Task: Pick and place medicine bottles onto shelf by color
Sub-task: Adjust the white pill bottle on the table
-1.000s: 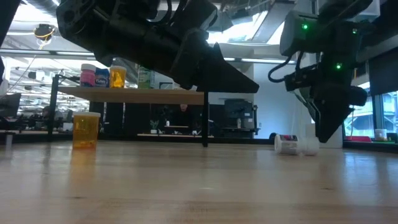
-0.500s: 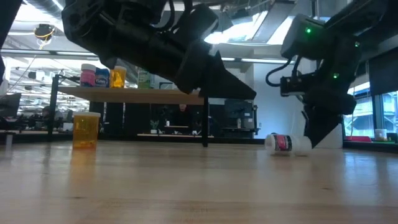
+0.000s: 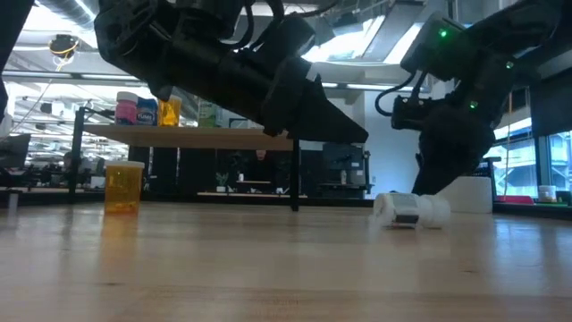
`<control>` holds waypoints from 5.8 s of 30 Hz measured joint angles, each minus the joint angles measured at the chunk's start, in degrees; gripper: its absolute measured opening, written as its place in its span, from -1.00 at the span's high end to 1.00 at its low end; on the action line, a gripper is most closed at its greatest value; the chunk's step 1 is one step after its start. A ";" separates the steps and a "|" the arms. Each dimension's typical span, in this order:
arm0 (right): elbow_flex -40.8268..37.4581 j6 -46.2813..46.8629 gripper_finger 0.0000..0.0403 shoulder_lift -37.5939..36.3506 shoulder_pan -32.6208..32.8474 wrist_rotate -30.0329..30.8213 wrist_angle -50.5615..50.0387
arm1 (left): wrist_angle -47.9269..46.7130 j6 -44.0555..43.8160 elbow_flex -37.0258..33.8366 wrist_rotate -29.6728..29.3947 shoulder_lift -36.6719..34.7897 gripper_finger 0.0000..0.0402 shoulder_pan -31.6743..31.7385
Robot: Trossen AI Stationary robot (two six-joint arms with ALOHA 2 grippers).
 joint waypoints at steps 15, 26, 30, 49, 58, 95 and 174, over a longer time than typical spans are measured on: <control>16.65 -4.60 -0.09 -0.37 3.34 2.70 -28.34 | -45.64 -3.38 23.12 1.68 0.00 -0.28 -0.36; 27.16 0.43 -0.09 -14.19 12.71 11.03 -45.74 | -50.83 -11.86 29.99 1.72 0.00 -0.28 -2.19; 27.36 1.74 -0.09 -19.51 16.46 10.99 -44.19 | -49.85 -13.28 29.99 1.71 0.00 -0.28 -2.17; 15.86 -1.62 -0.09 -13.50 23.52 -1.43 -32.37 | -48.81 -20.98 30.03 -8.41 0.00 -0.28 -7.08; 15.44 -3.46 -0.09 -5.10 23.83 -3.28 -23.50 | -48.78 -26.16 30.03 -13.96 0.00 -0.28 -8.93; 15.77 0.19 -0.09 16.68 34.61 -7.62 -4.74 | -48.76 -29.23 30.03 -13.98 0.02 -0.28 -10.32; 39.22 9.52 0.18 37.34 14.58 -44.24 -65.56 | -57.36 -18.23 30.01 -14.05 0.07 -0.28 -18.82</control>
